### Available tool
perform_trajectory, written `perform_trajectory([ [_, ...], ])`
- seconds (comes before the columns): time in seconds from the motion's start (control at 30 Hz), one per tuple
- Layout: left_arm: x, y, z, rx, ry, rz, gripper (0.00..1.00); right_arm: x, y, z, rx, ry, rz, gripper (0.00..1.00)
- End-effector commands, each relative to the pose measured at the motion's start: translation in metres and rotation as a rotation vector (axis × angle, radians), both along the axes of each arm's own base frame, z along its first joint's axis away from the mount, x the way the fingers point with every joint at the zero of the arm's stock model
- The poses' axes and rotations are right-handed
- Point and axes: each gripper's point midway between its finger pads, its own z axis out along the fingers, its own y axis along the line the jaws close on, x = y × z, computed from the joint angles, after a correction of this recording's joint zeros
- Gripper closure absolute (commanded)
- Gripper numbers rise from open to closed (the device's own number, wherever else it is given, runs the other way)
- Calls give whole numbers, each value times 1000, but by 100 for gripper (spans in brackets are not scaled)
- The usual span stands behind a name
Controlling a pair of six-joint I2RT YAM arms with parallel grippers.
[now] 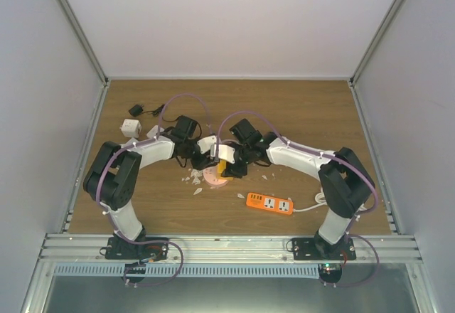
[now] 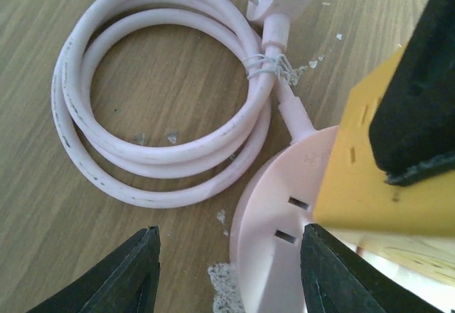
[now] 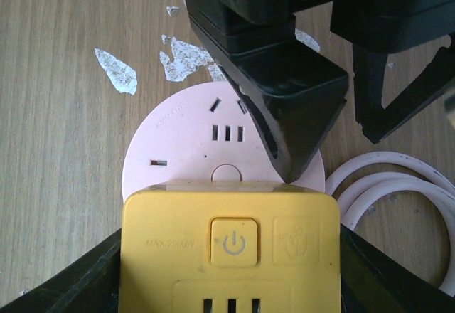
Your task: Pull the plug off the socket
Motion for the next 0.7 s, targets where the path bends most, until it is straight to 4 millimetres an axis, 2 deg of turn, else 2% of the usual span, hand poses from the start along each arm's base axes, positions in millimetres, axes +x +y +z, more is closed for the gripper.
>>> perform_trajectory([
  [0.0, -37, 60, -78, 344, 157, 45, 46, -9, 14, 56, 157, -73, 72, 71],
  [0.43, -36, 64, -79, 370, 153, 49, 48, -8, 15, 75, 192, -110, 67, 71],
  [0.67, -34, 66, -80, 386, 144, 48, 48, -12, 19, 83, 214, -68, 73, 71],
])
